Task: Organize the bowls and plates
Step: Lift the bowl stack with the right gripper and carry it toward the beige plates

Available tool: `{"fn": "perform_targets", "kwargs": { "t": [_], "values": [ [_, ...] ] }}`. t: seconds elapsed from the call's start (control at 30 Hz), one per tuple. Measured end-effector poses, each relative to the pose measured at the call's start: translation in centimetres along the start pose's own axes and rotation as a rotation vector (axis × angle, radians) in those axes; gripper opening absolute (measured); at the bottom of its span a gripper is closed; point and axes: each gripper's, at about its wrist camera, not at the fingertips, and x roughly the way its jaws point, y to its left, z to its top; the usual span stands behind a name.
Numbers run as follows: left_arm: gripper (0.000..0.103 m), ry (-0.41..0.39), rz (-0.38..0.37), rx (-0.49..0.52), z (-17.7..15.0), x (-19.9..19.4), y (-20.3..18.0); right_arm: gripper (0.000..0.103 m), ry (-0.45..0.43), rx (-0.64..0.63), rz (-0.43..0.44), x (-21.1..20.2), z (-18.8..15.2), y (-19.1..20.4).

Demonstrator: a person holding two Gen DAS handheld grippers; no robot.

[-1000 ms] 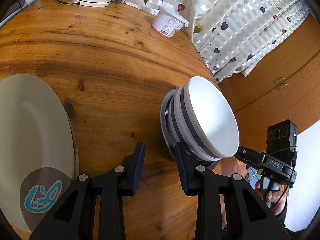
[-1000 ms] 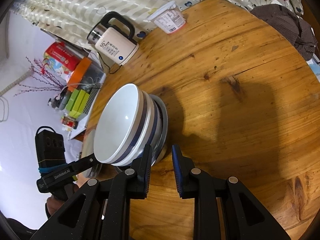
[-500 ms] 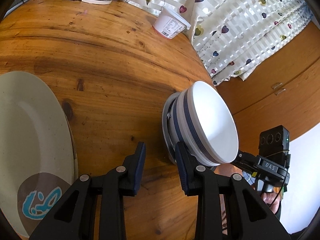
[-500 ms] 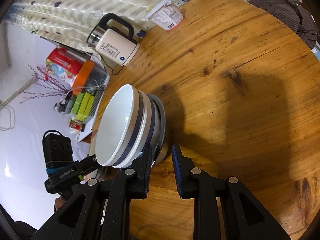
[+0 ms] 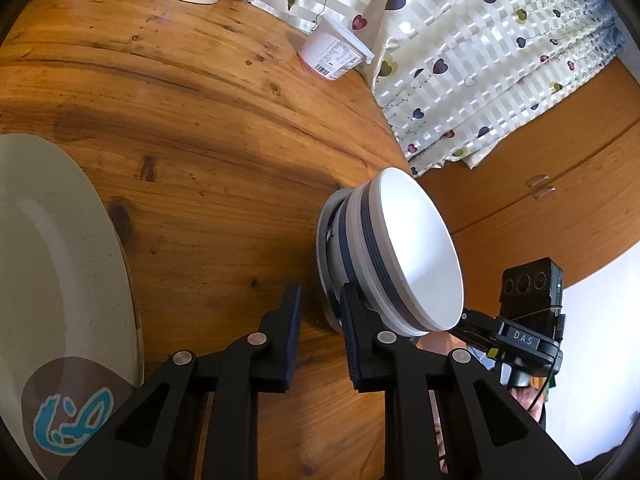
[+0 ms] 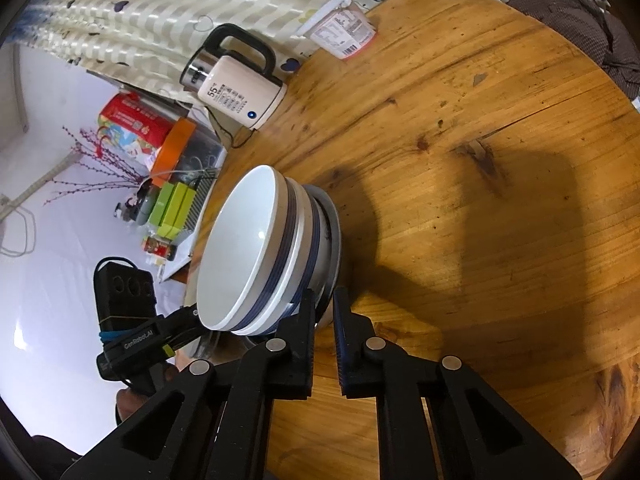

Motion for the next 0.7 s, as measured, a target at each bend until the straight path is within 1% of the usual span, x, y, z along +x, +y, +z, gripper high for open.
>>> {"fn": "perform_targets", "kwargs": {
  "t": [0.07,0.27,0.3,0.4,0.7],
  "values": [
    [0.02,0.0,-0.009,-0.007,-0.01,0.02,0.16,0.01,0.0,-0.001,-0.001,-0.02,0.0,0.04],
    [0.016,0.005,-0.048,-0.026,0.03,0.2,0.38,0.01,-0.001,-0.001,-0.001,-0.08,-0.02,0.05],
    [0.013,0.005,-0.06,-0.031,0.0,0.23,0.47,0.01,-0.001,-0.002,-0.002,-0.09,-0.01,0.05],
    [0.007,0.004,-0.08,-0.031,-0.05,0.21,0.5,0.01,-0.001,-0.003,-0.001,-0.12,-0.02,0.05],
    [0.007,-0.006,-0.096,-0.022,-0.16,0.22,0.5,0.009,-0.006,-0.005,-0.002,-0.38,0.18,0.33]
  ]
}}
